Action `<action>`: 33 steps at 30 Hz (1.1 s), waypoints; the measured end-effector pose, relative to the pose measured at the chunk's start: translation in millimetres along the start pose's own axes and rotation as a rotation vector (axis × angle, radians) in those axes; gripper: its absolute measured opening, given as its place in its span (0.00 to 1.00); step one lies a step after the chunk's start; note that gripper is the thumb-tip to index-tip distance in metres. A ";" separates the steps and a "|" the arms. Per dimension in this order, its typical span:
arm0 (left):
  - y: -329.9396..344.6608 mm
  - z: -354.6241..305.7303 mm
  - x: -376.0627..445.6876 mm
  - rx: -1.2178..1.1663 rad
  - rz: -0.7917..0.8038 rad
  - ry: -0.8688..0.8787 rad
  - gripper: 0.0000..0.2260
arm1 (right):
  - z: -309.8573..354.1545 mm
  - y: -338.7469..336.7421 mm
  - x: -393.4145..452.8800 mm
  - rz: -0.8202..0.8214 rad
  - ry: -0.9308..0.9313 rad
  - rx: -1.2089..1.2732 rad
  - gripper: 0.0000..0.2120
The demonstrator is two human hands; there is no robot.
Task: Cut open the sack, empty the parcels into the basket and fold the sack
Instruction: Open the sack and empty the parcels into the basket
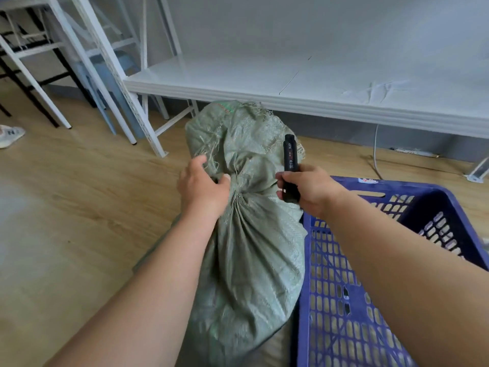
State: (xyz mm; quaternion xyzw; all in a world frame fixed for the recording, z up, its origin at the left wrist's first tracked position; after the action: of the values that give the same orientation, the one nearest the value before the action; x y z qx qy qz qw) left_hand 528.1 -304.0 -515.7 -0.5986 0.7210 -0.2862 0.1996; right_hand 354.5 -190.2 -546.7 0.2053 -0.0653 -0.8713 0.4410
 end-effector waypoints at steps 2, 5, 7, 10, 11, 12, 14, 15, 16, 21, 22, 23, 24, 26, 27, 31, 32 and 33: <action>3.6 21.1 6.6 0.018 0.062 -0.093 0.31 | -5.6 9.6 -3.0 -0.006 0.013 -0.056 0.11; 13.3 36.8 11.2 -0.007 0.223 -0.166 0.33 | -10.0 21.5 -3.1 -0.058 -0.013 -0.247 0.13; 23.8 41.1 11.2 -0.018 0.362 -0.149 0.32 | -11.3 27.6 -2.2 -0.131 -0.025 -0.343 0.12; 36.3 34.9 11.3 -0.029 0.459 0.027 0.31 | 0.1 36.6 -5.1 -0.333 -0.124 -0.443 0.10; 37.2 30.7 10.8 -0.005 0.456 0.096 0.32 | 7.8 41.0 -6.8 -0.406 -0.207 -0.532 0.10; 36.6 26.6 10.3 0.024 0.441 0.161 0.34 | 16.4 47.0 -8.2 -0.461 -0.303 -0.620 0.11; 32.7 13.5 5.9 0.050 0.414 0.311 0.36 | 30.5 63.4 -11.1 -0.495 -0.459 -0.759 0.13; 32.1 7.1 3.0 0.048 0.422 0.383 0.36 | 34.2 70.9 -11.7 -0.489 -0.499 -0.817 0.14; 32.4 1.7 -0.8 0.039 0.441 0.450 0.36 | 35.2 75.7 -10.6 -0.482 -0.511 -0.875 0.16; 36.6 -1.0 -17.0 -0.039 0.566 0.578 0.28 | 37.1 45.5 -22.8 -0.652 -0.393 -0.940 0.15; 35.7 0.7 -17.9 -0.067 0.584 0.546 0.29 | 38.0 29.9 -32.8 -0.730 -0.397 -0.857 0.15; 34.6 0.5 -17.9 -0.076 0.580 0.512 0.32 | 36.8 13.7 -43.2 -0.799 -0.405 -0.770 0.15; 34.5 -1.7 -17.8 -0.053 0.566 0.476 0.38 | 32.3 -1.7 -52.4 -0.848 -0.395 -0.703 0.15; 46.1 -12.8 -24.6 0.075 0.592 0.426 0.50 | 12.6 -29.0 -65.8 -0.885 -0.297 -0.666 0.13; 59.3 -21.1 -33.1 0.178 0.638 0.446 0.53 | -0.6 -41.0 -69.0 -0.878 -0.216 -0.680 0.13; 120.6 -38.0 -78.1 0.566 0.759 0.696 0.45 | -28.7 -80.1 -90.8 -0.907 0.025 -0.594 0.09; 130.4 -38.8 -83.0 0.601 0.746 0.724 0.41 | -25.8 -86.4 -97.3 -0.905 0.043 -0.589 0.11; 137.3 -39.0 -87.4 0.619 0.739 0.737 0.37 | -19.7 -91.6 -102.1 -0.903 0.030 -0.604 0.12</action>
State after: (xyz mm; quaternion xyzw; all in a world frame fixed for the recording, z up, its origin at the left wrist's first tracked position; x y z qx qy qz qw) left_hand 418.4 -195.4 -580.5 -0.0841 0.7860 -0.5830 0.1878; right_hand 348.5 -52.5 -560.9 0.0894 0.2890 -0.9511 0.0632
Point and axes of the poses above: each hand's wrist, its own x-axis towards the middle knuckle, its own y-axis out of the palm, z = x × y, the point moved 6 cm from there along x, towards the middle knuckle, and after that the axes turned 2 degrees about -y, right-handed, at the moved point
